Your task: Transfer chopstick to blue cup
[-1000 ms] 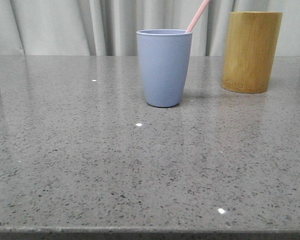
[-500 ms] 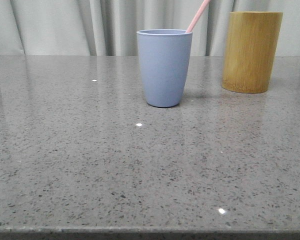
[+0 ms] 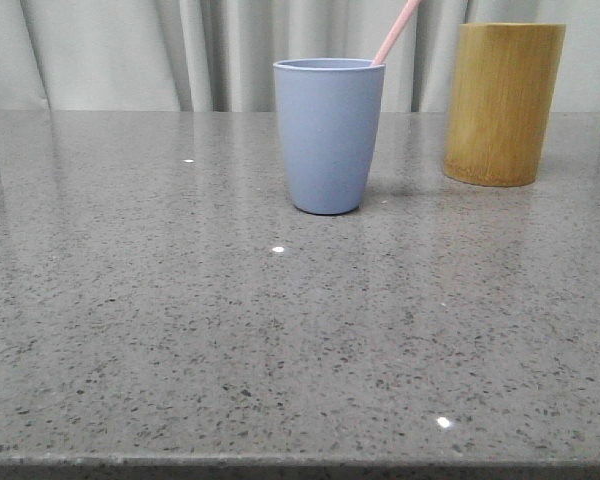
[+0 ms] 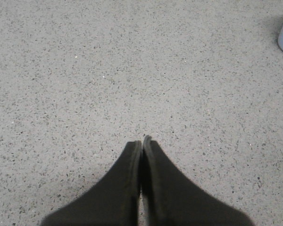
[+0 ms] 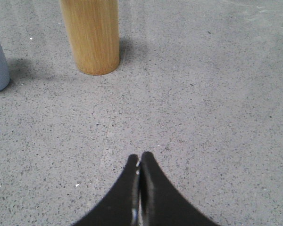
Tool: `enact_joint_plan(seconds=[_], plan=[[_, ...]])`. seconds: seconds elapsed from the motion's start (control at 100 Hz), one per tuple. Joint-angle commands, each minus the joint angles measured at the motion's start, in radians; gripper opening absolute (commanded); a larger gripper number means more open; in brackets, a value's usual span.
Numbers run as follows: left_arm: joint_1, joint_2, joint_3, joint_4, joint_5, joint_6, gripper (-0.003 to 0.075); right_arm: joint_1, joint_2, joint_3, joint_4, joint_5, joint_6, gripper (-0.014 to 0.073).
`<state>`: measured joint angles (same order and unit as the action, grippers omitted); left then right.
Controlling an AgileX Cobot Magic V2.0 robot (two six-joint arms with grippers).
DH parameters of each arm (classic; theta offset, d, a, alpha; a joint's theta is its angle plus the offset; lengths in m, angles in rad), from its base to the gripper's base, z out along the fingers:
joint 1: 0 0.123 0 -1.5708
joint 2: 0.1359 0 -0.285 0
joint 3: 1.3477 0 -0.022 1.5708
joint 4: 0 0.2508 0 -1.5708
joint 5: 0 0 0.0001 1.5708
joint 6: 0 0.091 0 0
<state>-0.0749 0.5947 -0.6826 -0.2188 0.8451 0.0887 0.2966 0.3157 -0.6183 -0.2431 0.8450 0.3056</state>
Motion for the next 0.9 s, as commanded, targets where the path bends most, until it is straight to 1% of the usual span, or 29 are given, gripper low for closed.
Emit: enact_joint_plan(seconds=[0.0, 0.63, 0.7, 0.75, 0.89], plan=[[0.004, 0.001, -0.026, -0.017, -0.057, 0.002, -0.0019, -0.006, 0.009, -0.021, -0.015, -0.067, -0.001, -0.0067], [0.000, -0.002, -0.014, -0.013, -0.068, 0.002, -0.0019, -0.006, 0.009, -0.021, -0.015, -0.067, -0.001, -0.0067], [-0.004, -0.015, 0.007, -0.008, -0.111, 0.002, -0.0019, -0.006, 0.009, -0.021, -0.015, -0.067, -0.001, -0.0067], [-0.011, -0.034, 0.028, 0.005, -0.166, 0.002, -0.0019, -0.006, 0.009, -0.021, -0.015, -0.066, -0.001, -0.0067], [-0.039, -0.131, 0.128, 0.008, -0.409, 0.002, -0.0019, -0.006, 0.009, -0.021, -0.015, -0.066, -0.001, -0.0067]])
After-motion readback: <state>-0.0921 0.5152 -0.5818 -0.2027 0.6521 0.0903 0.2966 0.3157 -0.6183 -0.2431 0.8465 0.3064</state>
